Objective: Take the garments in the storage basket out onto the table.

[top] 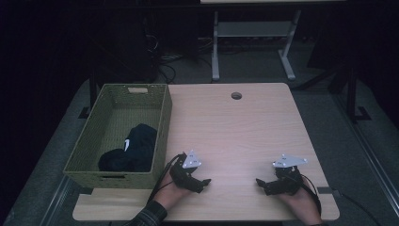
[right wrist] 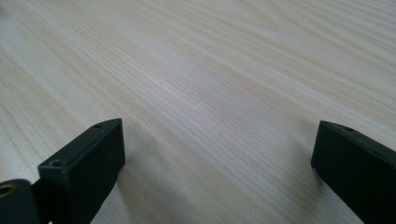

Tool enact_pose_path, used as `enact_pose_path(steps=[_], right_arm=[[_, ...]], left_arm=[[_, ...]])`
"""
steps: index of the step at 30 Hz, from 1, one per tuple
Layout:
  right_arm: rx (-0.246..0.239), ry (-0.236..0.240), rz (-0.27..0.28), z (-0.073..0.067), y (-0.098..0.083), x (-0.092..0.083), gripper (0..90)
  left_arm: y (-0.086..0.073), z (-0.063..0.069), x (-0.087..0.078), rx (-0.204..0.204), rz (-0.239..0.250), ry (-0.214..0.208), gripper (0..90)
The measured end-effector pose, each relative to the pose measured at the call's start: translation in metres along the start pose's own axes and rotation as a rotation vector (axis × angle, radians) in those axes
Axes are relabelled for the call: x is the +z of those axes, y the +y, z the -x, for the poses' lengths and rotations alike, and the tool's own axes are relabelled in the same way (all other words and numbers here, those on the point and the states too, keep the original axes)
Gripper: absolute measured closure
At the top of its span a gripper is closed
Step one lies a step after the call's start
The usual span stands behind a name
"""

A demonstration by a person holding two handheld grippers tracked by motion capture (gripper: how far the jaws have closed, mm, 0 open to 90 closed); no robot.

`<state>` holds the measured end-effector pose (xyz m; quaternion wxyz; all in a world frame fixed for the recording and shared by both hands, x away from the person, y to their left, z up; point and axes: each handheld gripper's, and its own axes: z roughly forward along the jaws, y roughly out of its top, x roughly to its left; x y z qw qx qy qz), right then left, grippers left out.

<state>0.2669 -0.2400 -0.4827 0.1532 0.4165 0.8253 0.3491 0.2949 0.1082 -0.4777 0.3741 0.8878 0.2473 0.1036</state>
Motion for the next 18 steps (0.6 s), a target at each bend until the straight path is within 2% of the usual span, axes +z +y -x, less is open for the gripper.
enact_pose_path(steps=[12,18], right_arm=[[0.0,0.0,0.0,0.0,0.0001,0.0,2.6],[0.0,0.0,0.0,0.0,0.0001,0.0001,2.6]], left_arm=[[0.0002,-0.002,0.0002,0.011,0.001,-0.011,13.0],[0.0029,-0.0025,-0.0002,0.009,-0.022,-0.003,13.2]])
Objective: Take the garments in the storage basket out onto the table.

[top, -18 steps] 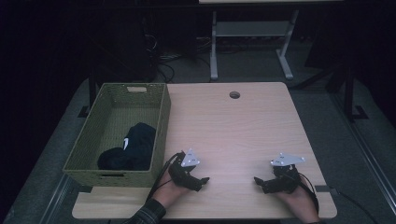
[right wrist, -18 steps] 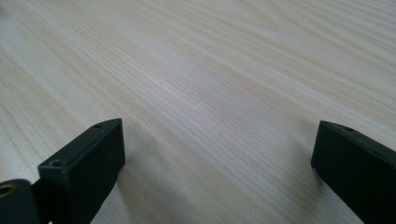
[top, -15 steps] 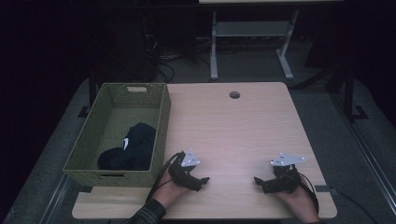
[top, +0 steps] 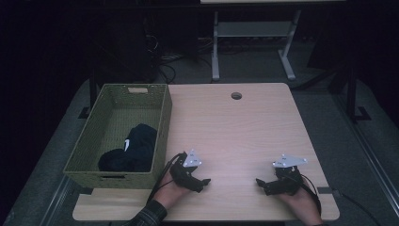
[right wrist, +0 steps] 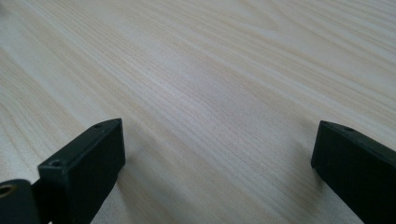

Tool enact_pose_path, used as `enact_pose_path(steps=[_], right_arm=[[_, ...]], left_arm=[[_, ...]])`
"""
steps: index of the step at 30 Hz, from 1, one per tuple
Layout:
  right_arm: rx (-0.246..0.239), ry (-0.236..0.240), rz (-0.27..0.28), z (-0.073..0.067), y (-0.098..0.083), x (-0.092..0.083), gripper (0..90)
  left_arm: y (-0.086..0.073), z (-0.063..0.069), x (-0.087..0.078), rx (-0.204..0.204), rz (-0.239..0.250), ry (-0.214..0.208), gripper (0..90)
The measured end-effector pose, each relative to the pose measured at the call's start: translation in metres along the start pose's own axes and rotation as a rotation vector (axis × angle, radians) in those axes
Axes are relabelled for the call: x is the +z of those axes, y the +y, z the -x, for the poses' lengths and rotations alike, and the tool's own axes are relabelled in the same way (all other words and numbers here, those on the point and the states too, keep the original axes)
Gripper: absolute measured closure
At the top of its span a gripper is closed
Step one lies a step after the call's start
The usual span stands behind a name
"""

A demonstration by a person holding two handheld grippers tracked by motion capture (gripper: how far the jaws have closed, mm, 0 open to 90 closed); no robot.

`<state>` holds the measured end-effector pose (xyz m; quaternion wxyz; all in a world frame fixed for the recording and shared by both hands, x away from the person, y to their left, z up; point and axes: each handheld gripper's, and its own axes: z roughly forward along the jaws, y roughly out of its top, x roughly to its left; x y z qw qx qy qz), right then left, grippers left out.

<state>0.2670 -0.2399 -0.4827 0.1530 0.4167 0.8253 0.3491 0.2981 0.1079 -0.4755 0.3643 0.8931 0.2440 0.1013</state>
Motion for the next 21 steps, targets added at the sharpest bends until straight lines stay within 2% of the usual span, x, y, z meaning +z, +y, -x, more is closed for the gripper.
enact_pose_path(steps=[6,13,15,21], right_arm=[[0.0,0.0,0.0,0.0,0.0,0.0,2.6],[0.0,0.001,0.0,0.0,0.0,0.0,2.6],[0.0,0.0,0.001,0.0,0.0,0.0,2.6],[-0.001,0.001,0.001,0.0,0.0,0.0,2.6]], left_arm=[[0.002,-0.001,0.0,-0.018,-0.01,-0.002,13.5],[0.006,-0.003,0.0,-0.01,-0.02,-0.003,13.5],[0.007,-0.003,0.0,-0.032,-0.009,-0.019,13.5],[0.011,-0.005,-0.003,-0.017,-0.025,-0.018,13.7]])
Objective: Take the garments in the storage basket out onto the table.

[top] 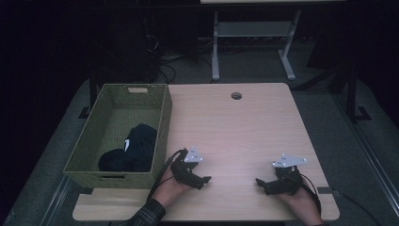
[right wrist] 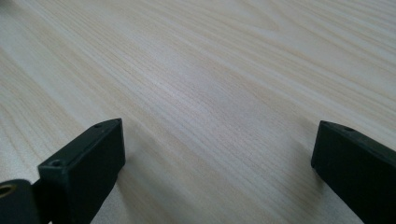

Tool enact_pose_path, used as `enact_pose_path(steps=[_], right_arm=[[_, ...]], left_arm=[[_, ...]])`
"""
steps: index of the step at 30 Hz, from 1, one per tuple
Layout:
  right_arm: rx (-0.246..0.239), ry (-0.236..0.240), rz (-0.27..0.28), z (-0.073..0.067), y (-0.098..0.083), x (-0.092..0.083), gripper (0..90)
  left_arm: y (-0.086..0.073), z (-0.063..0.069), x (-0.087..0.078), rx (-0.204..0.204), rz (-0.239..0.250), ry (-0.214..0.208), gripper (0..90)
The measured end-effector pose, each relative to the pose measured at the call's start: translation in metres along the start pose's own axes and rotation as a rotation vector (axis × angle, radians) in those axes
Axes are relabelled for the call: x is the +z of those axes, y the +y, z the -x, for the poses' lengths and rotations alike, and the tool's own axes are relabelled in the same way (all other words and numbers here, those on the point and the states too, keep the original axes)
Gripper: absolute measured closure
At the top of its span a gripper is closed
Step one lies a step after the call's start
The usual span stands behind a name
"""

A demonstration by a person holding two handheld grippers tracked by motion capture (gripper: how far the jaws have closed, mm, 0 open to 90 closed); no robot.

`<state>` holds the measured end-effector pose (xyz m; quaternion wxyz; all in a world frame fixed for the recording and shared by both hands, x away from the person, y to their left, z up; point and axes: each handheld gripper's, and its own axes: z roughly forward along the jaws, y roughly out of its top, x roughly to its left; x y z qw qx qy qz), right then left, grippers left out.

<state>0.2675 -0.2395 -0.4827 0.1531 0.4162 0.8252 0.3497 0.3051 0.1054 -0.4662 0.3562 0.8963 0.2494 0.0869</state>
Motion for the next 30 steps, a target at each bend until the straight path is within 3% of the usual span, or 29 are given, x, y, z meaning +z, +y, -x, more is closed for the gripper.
enact_pose_path(steps=[16,30], right_arm=[[0.001,0.0,0.001,0.0,0.0,0.0,2.6],[0.001,0.0,0.001,0.0,0.0,0.0,2.6]], left_arm=[[0.007,0.0,-0.005,-0.017,-0.004,-0.024,13.6],[0.016,-0.001,-0.013,-0.008,-0.006,-0.042,13.7]])
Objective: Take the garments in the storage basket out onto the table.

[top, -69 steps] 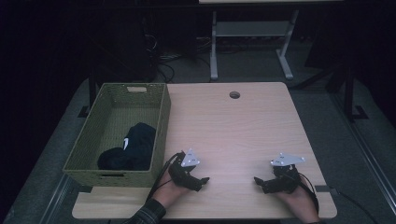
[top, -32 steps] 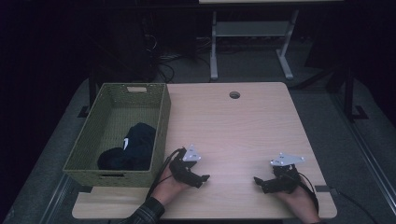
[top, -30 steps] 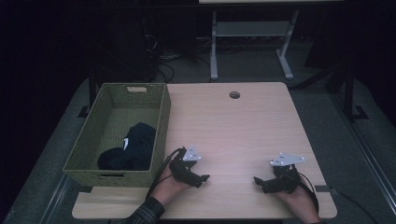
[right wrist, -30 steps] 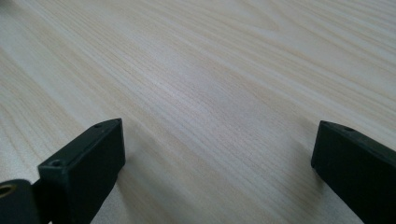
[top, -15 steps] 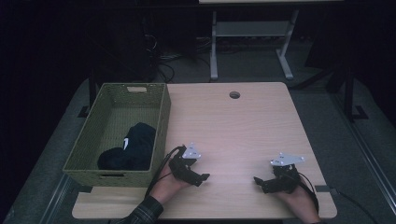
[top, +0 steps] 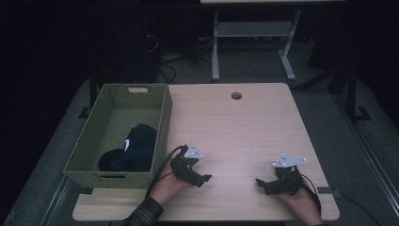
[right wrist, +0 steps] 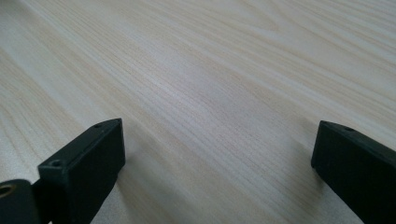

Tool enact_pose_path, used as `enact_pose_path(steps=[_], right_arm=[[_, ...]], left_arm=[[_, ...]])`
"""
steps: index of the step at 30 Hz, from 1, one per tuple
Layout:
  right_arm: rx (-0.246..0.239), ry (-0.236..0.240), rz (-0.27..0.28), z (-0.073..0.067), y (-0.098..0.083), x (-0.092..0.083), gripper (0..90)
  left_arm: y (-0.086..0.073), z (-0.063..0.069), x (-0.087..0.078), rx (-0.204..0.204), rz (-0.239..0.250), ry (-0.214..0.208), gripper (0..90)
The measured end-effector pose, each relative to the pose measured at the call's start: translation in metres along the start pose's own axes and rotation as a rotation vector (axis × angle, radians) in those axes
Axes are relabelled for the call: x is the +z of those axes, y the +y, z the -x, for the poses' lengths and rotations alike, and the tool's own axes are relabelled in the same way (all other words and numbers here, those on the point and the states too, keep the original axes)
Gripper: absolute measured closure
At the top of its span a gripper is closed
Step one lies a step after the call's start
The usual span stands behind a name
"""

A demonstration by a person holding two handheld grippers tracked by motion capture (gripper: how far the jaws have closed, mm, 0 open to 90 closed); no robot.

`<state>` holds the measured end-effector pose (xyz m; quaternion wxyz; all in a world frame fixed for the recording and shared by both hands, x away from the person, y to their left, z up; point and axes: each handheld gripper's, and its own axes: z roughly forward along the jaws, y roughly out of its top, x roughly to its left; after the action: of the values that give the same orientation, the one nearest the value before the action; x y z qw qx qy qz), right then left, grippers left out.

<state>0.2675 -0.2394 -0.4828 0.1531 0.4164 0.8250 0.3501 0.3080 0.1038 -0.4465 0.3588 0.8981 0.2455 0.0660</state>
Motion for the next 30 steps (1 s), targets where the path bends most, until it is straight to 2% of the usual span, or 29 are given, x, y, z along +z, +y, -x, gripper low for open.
enact_pose_path(steps=[16,19,22,24,26,30], right_arm=[[0.0,0.0,0.0,0.0,0.0,0.0,2.6],[0.0,0.0,0.0,0.0,0.0,0.0,2.6],[0.001,0.0,0.0,0.0,0.0,0.0,2.6],[0.001,0.0,0.0,0.0,0.0,0.0,2.6],[0.0,0.0,0.0,0.0,0.0,0.0,2.6],[0.0,0.0,0.0,0.0,0.0,0.0,2.6]], left_arm=[[0.009,0.002,-0.007,0.018,-0.017,-0.013,13.6],[0.011,0.002,-0.008,0.003,-0.022,-0.02,13.6],[0.013,0.001,-0.009,0.012,-0.031,-0.022,13.6],[0.014,0.002,-0.01,0.0,-0.032,-0.023,13.6],[0.016,0.001,-0.011,0.016,-0.037,-0.022,13.7],[0.021,0.0,-0.013,0.001,-0.026,-0.017,13.6]])
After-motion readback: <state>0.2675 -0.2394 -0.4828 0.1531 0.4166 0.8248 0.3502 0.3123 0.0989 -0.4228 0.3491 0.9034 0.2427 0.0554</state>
